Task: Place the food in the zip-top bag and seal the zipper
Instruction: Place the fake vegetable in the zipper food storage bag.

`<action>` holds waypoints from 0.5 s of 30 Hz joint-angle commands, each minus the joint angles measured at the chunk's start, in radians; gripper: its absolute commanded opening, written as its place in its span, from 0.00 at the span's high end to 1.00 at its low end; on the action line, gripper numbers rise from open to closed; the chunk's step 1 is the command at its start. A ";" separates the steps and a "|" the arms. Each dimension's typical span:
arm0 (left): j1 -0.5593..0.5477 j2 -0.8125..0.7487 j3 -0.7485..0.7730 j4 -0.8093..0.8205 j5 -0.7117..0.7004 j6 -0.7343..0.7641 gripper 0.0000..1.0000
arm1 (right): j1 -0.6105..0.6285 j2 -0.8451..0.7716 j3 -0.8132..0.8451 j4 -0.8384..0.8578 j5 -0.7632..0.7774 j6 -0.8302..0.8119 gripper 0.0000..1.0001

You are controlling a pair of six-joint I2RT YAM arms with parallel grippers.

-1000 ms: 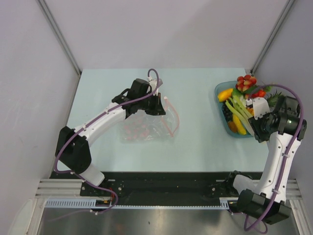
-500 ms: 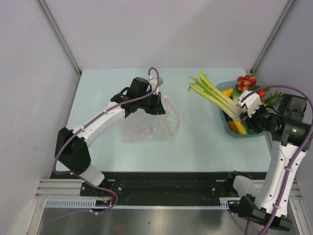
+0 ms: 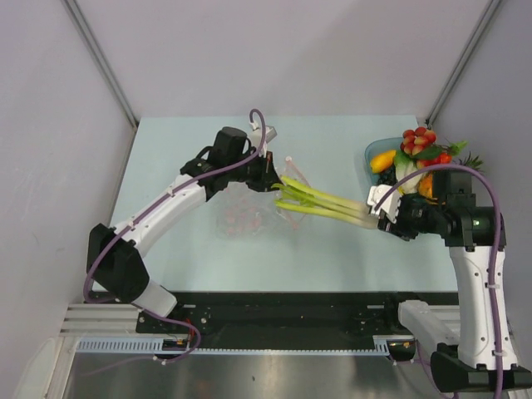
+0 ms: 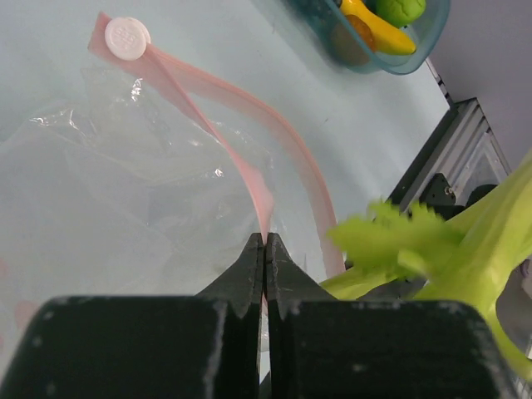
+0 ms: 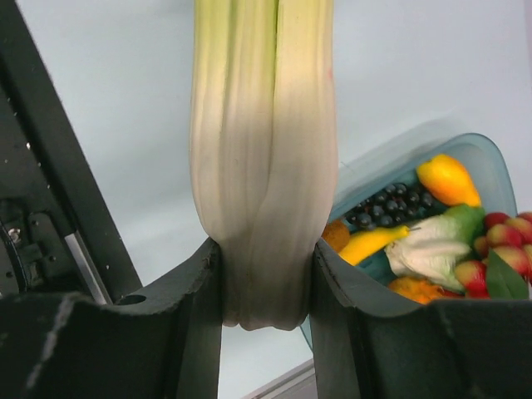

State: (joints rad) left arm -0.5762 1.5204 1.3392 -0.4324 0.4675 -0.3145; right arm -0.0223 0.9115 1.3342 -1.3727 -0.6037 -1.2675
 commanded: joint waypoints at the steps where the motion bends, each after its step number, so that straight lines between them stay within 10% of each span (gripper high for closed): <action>1: 0.007 -0.051 0.005 0.066 0.083 -0.014 1.00 | 0.080 0.004 -0.035 0.018 0.089 0.008 1.00; 15: 0.016 -0.068 -0.008 0.057 0.088 0.041 1.00 | 0.036 0.013 -0.052 -0.009 0.148 0.014 1.00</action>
State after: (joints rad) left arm -0.5728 1.4918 1.3315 -0.3721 0.5385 -0.3283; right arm 0.0589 0.9539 1.2732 -1.3708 -0.4515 -1.2491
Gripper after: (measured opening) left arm 0.006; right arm 0.414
